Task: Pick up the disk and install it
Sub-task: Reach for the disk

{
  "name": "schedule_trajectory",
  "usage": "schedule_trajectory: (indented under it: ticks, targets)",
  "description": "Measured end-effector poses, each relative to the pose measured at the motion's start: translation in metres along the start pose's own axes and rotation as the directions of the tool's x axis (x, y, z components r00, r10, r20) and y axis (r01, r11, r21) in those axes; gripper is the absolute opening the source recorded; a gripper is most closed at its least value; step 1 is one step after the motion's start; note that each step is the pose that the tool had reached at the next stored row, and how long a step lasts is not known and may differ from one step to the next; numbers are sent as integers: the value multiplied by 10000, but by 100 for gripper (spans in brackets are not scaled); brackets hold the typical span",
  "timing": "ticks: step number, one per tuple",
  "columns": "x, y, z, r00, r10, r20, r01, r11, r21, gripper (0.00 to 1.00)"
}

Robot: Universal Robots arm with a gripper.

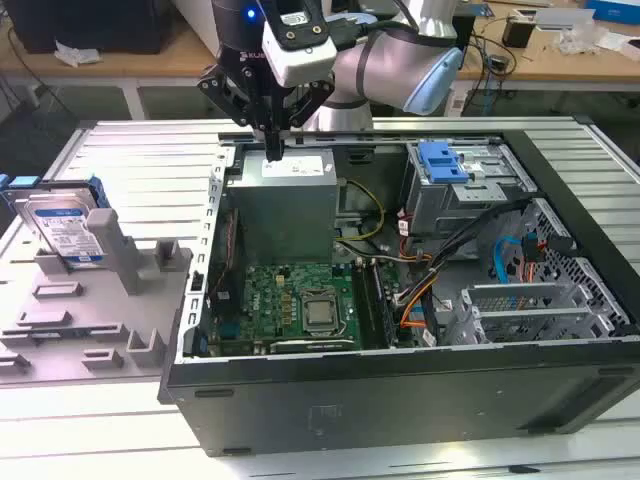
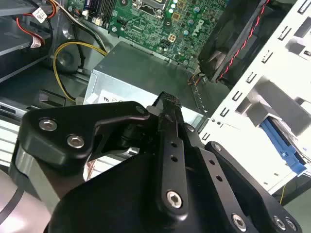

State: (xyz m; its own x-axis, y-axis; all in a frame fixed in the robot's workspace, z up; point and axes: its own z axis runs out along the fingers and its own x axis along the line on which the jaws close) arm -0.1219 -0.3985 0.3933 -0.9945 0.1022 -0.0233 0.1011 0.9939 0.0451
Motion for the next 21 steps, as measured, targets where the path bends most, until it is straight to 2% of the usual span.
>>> schedule_trajectory:
  ticks: [14, 18, 21]
  targets:
    - [8, 0, 0, 10000, 36, 3, -36, 10000, 0, 11]
    - [77, -7, -2, 10000, 49, 3, -49, 10000, 0, 11]
    - [167, -15, -4, 10000, 63, 3, -63, 10000, -1, 11]
